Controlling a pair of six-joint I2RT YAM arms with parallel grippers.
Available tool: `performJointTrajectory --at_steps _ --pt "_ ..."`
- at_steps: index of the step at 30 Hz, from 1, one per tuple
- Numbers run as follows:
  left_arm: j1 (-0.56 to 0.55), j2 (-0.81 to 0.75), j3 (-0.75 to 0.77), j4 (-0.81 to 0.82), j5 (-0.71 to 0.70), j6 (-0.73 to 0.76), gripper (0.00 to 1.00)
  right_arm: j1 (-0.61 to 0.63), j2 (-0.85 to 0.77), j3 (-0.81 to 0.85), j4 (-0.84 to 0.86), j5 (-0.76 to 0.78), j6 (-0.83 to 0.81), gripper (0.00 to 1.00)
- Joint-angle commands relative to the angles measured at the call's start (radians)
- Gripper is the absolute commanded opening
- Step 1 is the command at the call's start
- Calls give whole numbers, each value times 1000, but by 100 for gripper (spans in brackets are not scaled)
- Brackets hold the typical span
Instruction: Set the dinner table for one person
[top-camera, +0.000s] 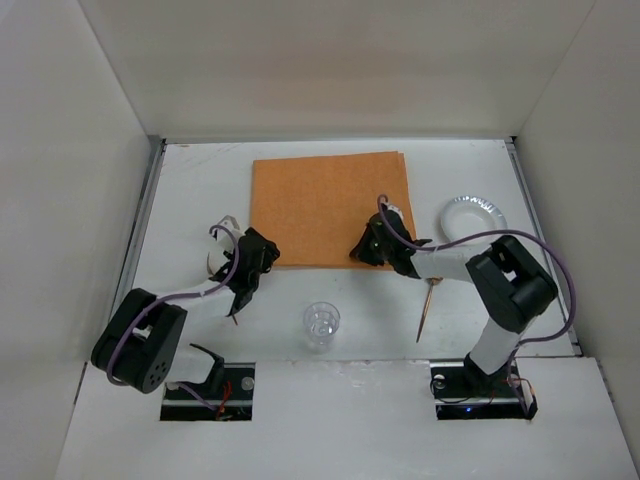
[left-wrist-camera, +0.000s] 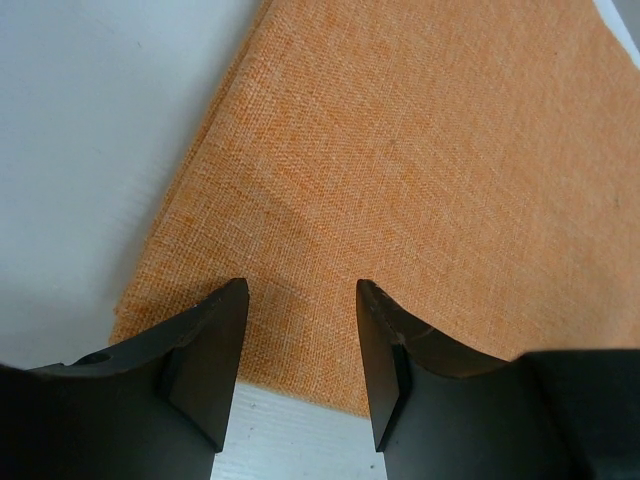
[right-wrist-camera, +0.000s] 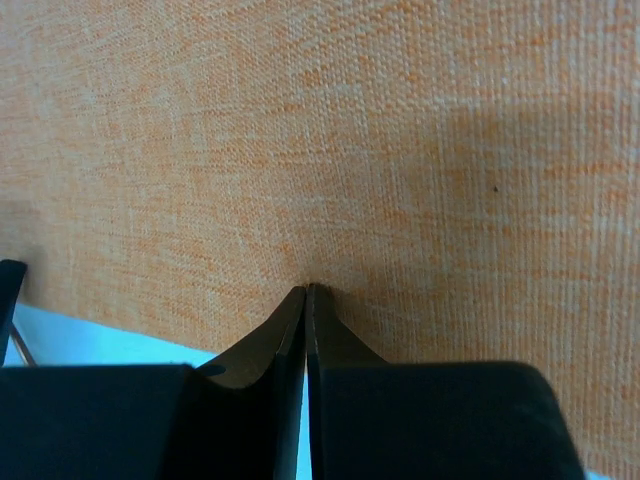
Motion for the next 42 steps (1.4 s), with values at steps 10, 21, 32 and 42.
performJointTrajectory --at_steps 10,21,32,42 --pt "19 -82 3 63 -18 15 45 8 -328 -56 -9 49 -4 43" --pt "-41 -187 -55 157 -5 123 45 -403 -846 -242 -242 284 47 60" --pt "-103 -221 -99 234 -122 218 52 -763 -899 -452 -209 347 133 65" --pt "-97 -224 -109 249 -114 213 58 -886 -601 -495 230 150 222 67"
